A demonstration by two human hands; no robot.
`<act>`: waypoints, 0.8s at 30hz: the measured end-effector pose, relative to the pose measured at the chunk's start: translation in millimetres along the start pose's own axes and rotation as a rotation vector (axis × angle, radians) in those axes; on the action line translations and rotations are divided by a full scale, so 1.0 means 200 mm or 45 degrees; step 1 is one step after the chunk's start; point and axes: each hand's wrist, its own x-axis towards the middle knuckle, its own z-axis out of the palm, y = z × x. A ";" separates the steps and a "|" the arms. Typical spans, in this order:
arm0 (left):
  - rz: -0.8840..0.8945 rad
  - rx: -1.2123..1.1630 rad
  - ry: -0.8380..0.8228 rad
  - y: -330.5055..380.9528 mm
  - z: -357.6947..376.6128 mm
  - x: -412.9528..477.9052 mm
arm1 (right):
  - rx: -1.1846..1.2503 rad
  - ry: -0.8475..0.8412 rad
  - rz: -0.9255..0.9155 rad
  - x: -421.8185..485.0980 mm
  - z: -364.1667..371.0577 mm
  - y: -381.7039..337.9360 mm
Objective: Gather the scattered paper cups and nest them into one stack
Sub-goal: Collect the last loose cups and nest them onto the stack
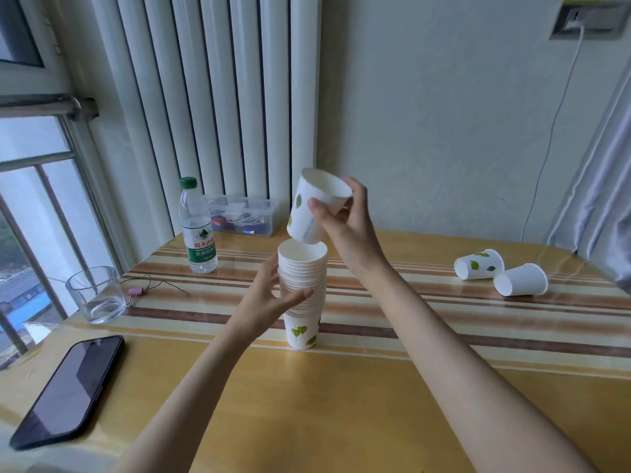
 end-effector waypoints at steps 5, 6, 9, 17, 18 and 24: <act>-0.037 -0.120 -0.003 -0.05 0.02 -0.03 | -0.202 -0.244 0.227 -0.08 0.01 0.13; -0.036 -0.145 0.005 -0.05 0.02 -0.04 | -0.200 -0.283 0.268 -0.09 0.01 0.16; -0.047 -0.182 0.038 -0.08 0.05 -0.04 | -0.157 -0.380 0.361 -0.14 0.01 0.23; -0.029 -0.106 0.117 -0.07 0.07 -0.07 | -0.145 -0.364 0.405 -0.18 0.00 0.24; -0.011 -0.056 0.197 -0.07 0.08 -0.10 | -0.197 -0.375 0.406 -0.19 -0.02 0.25; 0.277 0.181 0.538 -0.01 0.29 -0.37 | -0.449 -0.200 0.477 -0.36 -0.39 0.40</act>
